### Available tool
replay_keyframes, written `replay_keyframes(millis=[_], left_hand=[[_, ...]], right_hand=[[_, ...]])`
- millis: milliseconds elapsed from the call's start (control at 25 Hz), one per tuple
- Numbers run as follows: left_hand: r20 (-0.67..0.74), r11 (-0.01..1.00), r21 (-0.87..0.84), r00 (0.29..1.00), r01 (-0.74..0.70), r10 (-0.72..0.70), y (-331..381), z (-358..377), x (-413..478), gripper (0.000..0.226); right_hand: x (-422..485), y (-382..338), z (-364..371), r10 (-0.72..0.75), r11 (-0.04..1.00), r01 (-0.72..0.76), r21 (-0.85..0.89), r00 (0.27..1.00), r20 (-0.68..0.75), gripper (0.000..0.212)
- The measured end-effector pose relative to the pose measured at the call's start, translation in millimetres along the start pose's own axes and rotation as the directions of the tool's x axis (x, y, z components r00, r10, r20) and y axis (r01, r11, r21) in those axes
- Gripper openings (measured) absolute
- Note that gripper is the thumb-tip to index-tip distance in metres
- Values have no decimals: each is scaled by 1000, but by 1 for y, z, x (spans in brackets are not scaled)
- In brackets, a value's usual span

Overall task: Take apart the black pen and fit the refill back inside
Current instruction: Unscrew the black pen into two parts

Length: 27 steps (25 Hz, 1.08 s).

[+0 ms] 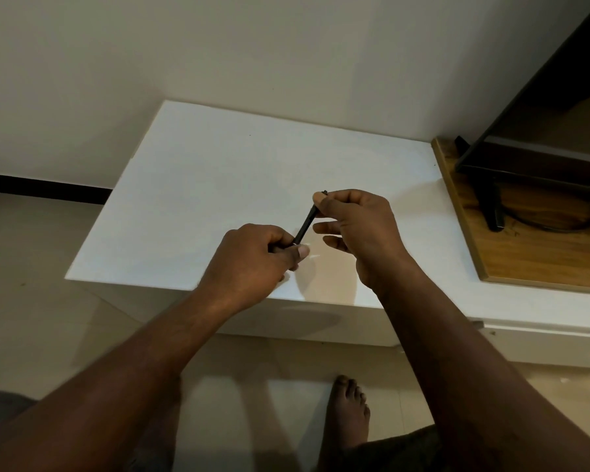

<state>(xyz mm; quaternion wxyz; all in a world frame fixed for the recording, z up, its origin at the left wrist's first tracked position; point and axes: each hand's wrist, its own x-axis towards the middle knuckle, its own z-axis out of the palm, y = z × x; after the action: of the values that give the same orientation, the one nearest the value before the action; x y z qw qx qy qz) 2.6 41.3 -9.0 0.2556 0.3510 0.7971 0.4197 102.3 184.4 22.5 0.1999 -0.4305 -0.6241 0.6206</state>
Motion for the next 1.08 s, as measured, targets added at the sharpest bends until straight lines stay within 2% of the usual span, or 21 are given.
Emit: replay_keyframes(millis=[240,440,600,720,800,880,1000,1080], left_hand=[[71,1000,-9,997,17,-17,0,0,-1,18],[72,1000,-5,997,3,-2,4,-2,-3,19],[98,999,-37,995,20,-17,4,-4,-2,22],[86,997,-49,995,62,-58,3,-5,-1,15],[13,998,37,999,43,-44,1,-8,1,14],[-96,979,202,995,9,11,-3,-13,4,12],[-214,921,390,975,24,65,-8,-19,5,3],[-214,885,462,976,59,47,-13,-19,6,25]], right_hand=[[1,3,1,-29,999,26,-37,997,-66,20],[-8,10,14,-60,977,72,-203,996,68,25],[-5,8,13,-81,979,83,-189,997,20,21],[0,7,4,-71,979,65,-195,997,-21,17],[4,10,0,-66,964,60,-260,998,-17,18],[7,15,-1,-62,938,56,-341,998,-6,20],[11,27,3,-78,854,73,-514,997,12,26],[14,34,7,-102,789,89,-608,995,13,30]])
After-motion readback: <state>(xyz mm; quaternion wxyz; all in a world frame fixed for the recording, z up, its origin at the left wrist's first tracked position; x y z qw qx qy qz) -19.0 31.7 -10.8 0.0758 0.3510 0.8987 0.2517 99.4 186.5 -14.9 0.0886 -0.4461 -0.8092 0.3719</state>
